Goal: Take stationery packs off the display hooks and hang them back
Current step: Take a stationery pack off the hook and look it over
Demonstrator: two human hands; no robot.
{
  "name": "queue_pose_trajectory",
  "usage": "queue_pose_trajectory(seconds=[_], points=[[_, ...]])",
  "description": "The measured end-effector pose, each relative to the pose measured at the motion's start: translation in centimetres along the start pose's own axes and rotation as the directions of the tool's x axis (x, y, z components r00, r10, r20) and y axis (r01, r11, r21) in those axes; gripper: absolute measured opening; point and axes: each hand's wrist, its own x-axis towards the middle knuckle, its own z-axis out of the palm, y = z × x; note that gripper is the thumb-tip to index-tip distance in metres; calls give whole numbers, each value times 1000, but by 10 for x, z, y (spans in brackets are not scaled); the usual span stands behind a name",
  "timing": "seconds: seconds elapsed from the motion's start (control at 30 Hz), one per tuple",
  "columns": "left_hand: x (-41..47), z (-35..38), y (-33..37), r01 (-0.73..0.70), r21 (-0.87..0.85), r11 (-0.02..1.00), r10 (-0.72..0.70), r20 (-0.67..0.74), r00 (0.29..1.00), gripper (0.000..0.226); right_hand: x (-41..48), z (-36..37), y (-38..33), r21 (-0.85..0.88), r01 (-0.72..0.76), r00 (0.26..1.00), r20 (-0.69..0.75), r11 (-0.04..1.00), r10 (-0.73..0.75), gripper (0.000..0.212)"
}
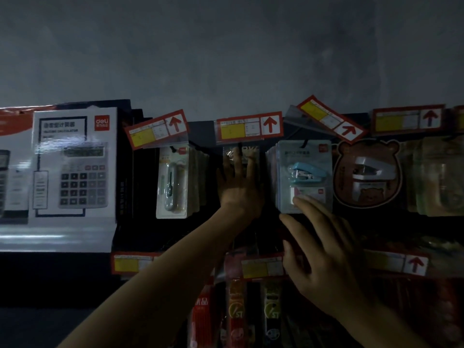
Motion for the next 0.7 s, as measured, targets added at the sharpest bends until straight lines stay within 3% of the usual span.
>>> queue_pose_trajectory(seconds=[0.33,0.47,0.7], points=[[26,17,6,61,40,997,-62,24,998,101,-1,7,3,2,-35,999,15,999,35,46],[33,21,4,63,-2,998,-63,27,998,86,-3,9,2,9,-42,999,18,999,42,46],[38,29,-4,41,-32,999,-41,21,999,82,-2,11,2,-2,-32,999,20,999,32,48]])
